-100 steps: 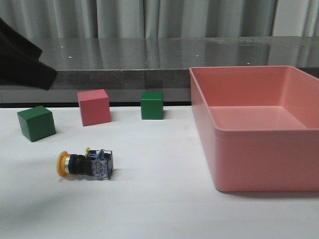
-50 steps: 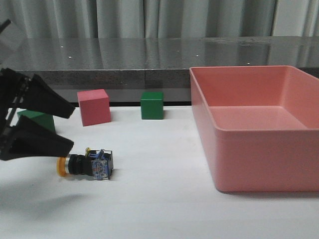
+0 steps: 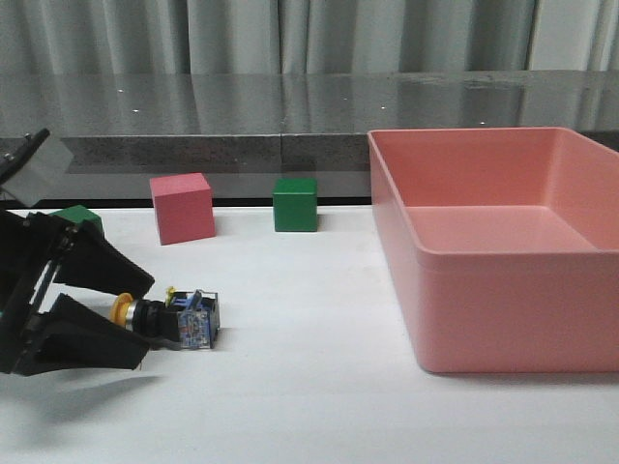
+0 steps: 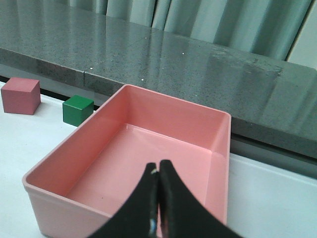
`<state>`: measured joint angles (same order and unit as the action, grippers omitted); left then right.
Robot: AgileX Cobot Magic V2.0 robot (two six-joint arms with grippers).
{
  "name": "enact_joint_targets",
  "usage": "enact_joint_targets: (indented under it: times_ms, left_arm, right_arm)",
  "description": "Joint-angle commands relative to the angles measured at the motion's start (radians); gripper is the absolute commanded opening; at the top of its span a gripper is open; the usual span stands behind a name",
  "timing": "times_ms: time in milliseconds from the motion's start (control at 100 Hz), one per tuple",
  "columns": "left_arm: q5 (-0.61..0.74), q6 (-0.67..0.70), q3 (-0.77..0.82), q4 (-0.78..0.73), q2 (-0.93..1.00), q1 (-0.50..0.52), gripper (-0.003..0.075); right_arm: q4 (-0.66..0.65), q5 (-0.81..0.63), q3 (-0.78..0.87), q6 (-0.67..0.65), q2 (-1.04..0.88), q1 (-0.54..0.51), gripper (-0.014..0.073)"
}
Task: Place and stand button with both arms
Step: 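Lower the left gripper and grasp the lying button by its body, then lift the button with the left gripper and rotate it upright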
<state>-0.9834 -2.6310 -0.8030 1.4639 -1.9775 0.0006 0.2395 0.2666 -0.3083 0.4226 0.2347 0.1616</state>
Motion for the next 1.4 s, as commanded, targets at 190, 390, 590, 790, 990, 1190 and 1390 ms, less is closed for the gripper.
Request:
enact_joint_targets:
  times_ms: [190,390,590,790,990,1190,1390]
  left_arm:
    - [-0.075,0.009,-0.019,0.004,0.033,-0.005,0.0022]
    - [-0.087,0.258,-0.066,-0.024,0.125,-0.005,-0.0019]
    - [-0.025,0.584,-0.175,-0.207,0.315,-0.014,-0.0019]
    - [0.007,1.142,-0.402,-0.762,0.422,-0.115,-0.0019]
    - [-0.054,1.491,-0.553,-1.241,0.422,-0.278,-0.0019]
    - [-0.052,1.601,-0.579,-1.499,0.417,-0.395,-0.0019]
    - [-0.138,1.707,-0.579,-1.805,0.361,-0.504,-0.0019]
  right_arm:
    - [0.012,-0.081,-0.028,-0.001,0.008,-0.008,-0.0061]
    - [0.012,-0.081,-0.028,-0.001,0.008,-0.008,-0.0061]
    - [0.012,-0.081,-0.028,-0.001,0.008,-0.008,-0.0061]
    - [0.012,-0.081,-0.028,-0.001,0.008,-0.008,-0.0061]
    - [0.012,-0.081,-0.028,-0.001,0.008,-0.008,-0.0061]
    - [0.012,-0.081,-0.028,-0.001,0.008,-0.008,-0.0061]
    - [0.012,-0.078,-0.028,-0.001,0.008,-0.008,-0.0061]
